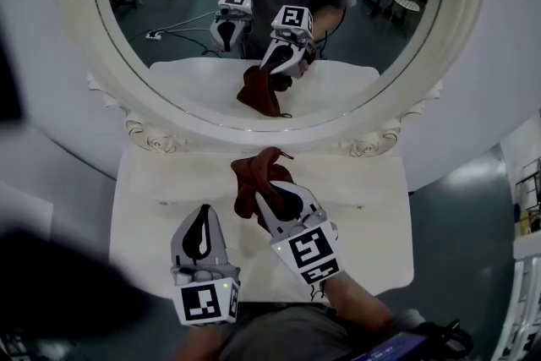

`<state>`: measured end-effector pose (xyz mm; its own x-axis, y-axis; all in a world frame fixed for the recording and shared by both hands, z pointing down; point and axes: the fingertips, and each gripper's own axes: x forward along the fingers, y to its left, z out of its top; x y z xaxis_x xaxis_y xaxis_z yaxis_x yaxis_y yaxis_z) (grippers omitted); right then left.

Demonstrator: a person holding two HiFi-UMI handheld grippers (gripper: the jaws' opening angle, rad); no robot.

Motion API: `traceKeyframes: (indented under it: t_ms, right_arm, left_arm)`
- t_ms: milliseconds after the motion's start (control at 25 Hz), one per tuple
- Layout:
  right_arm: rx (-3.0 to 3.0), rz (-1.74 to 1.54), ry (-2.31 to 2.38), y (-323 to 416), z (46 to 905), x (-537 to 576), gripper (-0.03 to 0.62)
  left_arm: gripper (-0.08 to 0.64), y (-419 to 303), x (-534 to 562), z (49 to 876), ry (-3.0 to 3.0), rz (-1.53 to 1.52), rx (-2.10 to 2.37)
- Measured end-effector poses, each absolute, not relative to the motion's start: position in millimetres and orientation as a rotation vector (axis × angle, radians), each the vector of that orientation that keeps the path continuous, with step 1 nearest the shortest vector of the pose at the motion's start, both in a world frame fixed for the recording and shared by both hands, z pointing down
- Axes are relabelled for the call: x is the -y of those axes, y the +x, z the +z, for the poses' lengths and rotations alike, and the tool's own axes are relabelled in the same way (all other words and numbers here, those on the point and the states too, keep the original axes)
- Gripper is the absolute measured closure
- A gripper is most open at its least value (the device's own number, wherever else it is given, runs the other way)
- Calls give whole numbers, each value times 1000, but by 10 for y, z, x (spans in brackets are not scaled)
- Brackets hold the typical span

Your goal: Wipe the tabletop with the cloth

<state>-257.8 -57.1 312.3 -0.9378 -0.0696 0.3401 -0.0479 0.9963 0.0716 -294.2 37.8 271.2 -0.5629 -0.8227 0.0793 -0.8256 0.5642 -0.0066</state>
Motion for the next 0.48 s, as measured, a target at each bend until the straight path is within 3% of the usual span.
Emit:
traceKeyframes:
  t_ms: [480]
  right_arm:
    - [2674,-44,31,-3277,3841,427,522]
  left_arm:
    - [545,-3475,-741,3283,1296,69,2632]
